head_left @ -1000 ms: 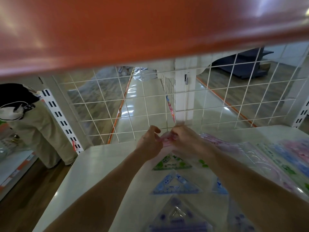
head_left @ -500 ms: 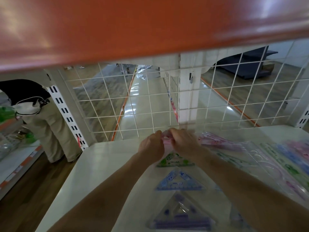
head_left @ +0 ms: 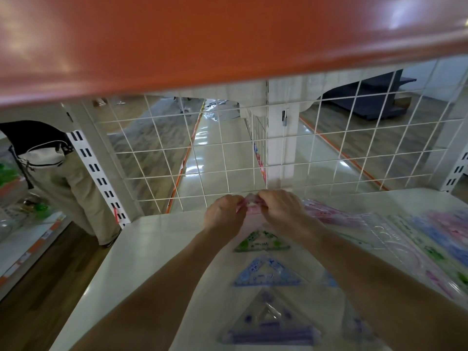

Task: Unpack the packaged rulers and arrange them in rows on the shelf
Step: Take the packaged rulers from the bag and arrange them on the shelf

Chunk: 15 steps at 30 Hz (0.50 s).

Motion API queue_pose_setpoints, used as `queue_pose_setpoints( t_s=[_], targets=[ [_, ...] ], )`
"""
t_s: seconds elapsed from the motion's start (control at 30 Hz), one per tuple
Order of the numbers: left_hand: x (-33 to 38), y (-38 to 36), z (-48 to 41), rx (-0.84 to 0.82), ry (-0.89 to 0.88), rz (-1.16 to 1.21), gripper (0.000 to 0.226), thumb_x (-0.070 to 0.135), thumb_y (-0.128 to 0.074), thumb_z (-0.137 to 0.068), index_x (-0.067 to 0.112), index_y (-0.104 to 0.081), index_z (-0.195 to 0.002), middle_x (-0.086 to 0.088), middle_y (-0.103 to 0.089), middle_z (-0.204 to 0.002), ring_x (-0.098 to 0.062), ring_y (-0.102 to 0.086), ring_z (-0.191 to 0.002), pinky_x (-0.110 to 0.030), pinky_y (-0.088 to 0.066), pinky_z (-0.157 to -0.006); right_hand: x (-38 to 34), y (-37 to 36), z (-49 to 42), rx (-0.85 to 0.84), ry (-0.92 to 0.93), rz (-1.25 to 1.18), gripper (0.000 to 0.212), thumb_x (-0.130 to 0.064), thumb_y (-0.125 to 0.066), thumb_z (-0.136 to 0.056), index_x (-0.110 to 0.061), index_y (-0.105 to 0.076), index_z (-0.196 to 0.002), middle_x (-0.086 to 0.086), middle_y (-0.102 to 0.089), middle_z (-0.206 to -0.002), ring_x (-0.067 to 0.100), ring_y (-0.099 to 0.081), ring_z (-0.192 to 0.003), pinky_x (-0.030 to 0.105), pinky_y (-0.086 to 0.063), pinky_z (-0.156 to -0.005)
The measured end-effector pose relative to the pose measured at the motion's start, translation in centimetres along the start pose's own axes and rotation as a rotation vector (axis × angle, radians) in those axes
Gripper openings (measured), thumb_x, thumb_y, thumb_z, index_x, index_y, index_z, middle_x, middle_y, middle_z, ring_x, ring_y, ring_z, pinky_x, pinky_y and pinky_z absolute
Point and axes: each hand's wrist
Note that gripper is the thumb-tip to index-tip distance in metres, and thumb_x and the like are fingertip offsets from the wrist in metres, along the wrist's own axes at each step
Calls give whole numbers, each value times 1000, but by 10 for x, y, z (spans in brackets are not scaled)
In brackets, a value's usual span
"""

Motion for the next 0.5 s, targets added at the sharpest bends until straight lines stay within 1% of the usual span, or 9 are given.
queue_pose_setpoints(
  t_s=[0.07, 0.1, 0.17, 0.2, 0.23, 0.27, 0.33, 0.43, 0.5],
  targets=[
    [-2, 0, 0, -51, -12, -11, 20, 27, -51, -96, 18, -68, -96, -4, -66, -97, -22, -57, -88, -29, -46, -73, 2, -1, 2, -89, -10, 14, 16, -16, -42, -97, -18, -57, -91, 0, -61, -86, 19, -58, -82, 31, -46, -78],
    [-4, 0, -1, -57, -17, -15, 20, 27, -52, -96, 17, -69, -98, -4, -66, -98, -22, -57, -90, -31, -48, -75, 4, -1, 2, -98, -4, 2, 15, -16, -42, -97, -18, -57, -95, -1, -61, -87, 18, -58, -83, 31, -46, -79],
    [-5, 0, -4, -47, -9, -7, 21, 28, -53, -95, 17, -71, -97, -5, -66, -98, -24, -58, -93, -34, -50, -78, 5, -2, 1, -26, 33, -57, 19, -25, -43, -98, -17, -59, -103, -3, -63, -90, 15, -58, -82, 33, -47, -79],
    [-4, -1, -4, -36, -4, -2, 21, 27, -52, -95, 16, -71, -95, -5, -66, -97, -24, -59, -93, -33, -50, -77, 4, -2, 0, 29, 58, -78, 23, -31, -44, -99, -17, -61, -103, -4, -63, -90, 14, -58, -81, 32, -45, -76],
    [-4, -1, -4, -28, -5, -5, 22, 27, -51, -95, 16, -70, -94, -5, -66, -96, -25, -59, -92, -32, -49, -75, 2, -2, -1, 65, 75, -89, 26, -34, -44, -99, -17, -64, -101, -5, -65, -90, 13, -57, -79, 30, -43, -71],
    [-3, -1, -3, -25, -10, -14, 22, 26, -50, -95, 16, -70, -94, -5, -66, -96, -25, -59, -91, -31, -48, -74, 0, -3, -3, 81, 81, -93, 26, -32, -45, -99, -18, -68, -99, -6, -66, -89, 12, -57, -77, 28, -40, -68],
    [-3, 0, -3, -34, -13, -20, 24, 25, -49, -96, 14, -70, -94, -6, -66, -95, -25, -59, -89, -30, -46, -71, -2, -3, -5, 69, 69, -99, 26, -28, -47, -98, -20, -71, -94, -9, -65, -84, 11, -56, -73, 27, -36, -66],
    [-4, 6, -5, -105, 7, 30, 26, 25, -52, -95, 8, -71, -89, -11, -67, -93, -28, -60, -85, -29, -44, -68, 9, -4, -9, -14, 24, -99, 27, -28, -45, -99, -23, -61, -78, -9, -53, -68, 12, -50, -67, 27, -35, -66],
    [-4, 10, -8, -125, 6, 68, 25, 25, -54, -94, 8, -72, -91, -12, -69, -94, -28, -62, -85, -31, -47, -71, 15, 0, -11, -58, -9, -109, 28, -27, -43, -100, -24, -60, -78, -8, -54, -67, 13, -53, -68, 25, -35, -62]
  ],
)
Point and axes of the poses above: each hand's wrist, its own z-axis away from the middle knuckle, its own y-axis out of the back of the hand, x = y × z
